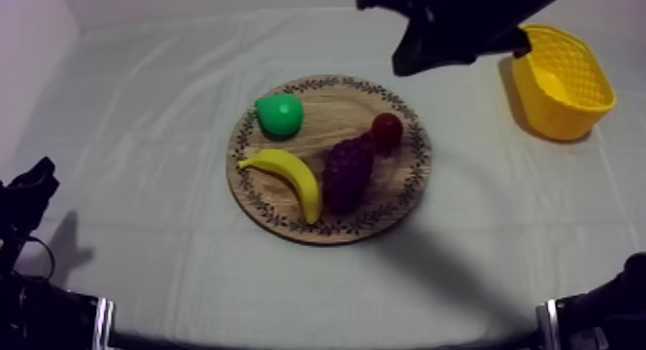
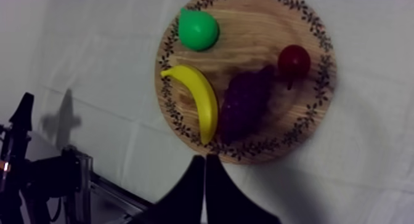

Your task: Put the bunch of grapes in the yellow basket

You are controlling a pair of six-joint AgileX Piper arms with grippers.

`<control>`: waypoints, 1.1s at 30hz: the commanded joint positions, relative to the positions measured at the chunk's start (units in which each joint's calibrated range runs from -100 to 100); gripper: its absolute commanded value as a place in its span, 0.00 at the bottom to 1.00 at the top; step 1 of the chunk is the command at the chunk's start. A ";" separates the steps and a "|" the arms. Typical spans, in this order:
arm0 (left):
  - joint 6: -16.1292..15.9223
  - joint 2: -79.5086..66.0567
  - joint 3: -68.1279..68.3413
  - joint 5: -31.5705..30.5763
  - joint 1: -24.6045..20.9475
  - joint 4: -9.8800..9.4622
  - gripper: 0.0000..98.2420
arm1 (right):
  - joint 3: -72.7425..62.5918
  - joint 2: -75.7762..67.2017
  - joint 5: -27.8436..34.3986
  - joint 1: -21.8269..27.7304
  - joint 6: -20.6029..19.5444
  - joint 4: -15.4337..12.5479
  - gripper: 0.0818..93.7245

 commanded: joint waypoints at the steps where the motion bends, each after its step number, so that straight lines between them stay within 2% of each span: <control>1: 0.01 0.05 0.00 -0.01 -0.03 0.01 0.00 | 0.92 1.26 -0.79 -0.47 -1.10 0.28 0.06; 3: 0.01 0.05 0.00 -0.01 -0.03 0.01 0.00 | 2.42 1.90 -2.28 -1.07 -1.84 0.51 0.16; 6: 0.01 0.05 0.00 -0.01 -0.03 0.01 0.00 | 5.03 2.16 -4.78 -2.33 -3.31 1.12 0.42; 8: 0.01 0.05 0.00 -0.01 -0.03 0.01 0.00 | 6.21 2.29 -5.71 -3.12 -4.31 1.40 0.56; 13: 0.01 0.05 0.00 -0.01 -0.03 0.01 0.00 | 6.70 3.71 -6.64 -3.46 -5.33 0.57 0.78; 21: 0.01 0.05 0.00 -0.01 -0.03 0.01 0.00 | 2.76 11.76 -6.61 -2.60 -6.41 0.08 0.92; 33: 0.01 0.05 0.00 -0.01 -0.03 0.01 0.00 | 1.58 26.94 -12.43 -1.82 -7.79 1.20 0.97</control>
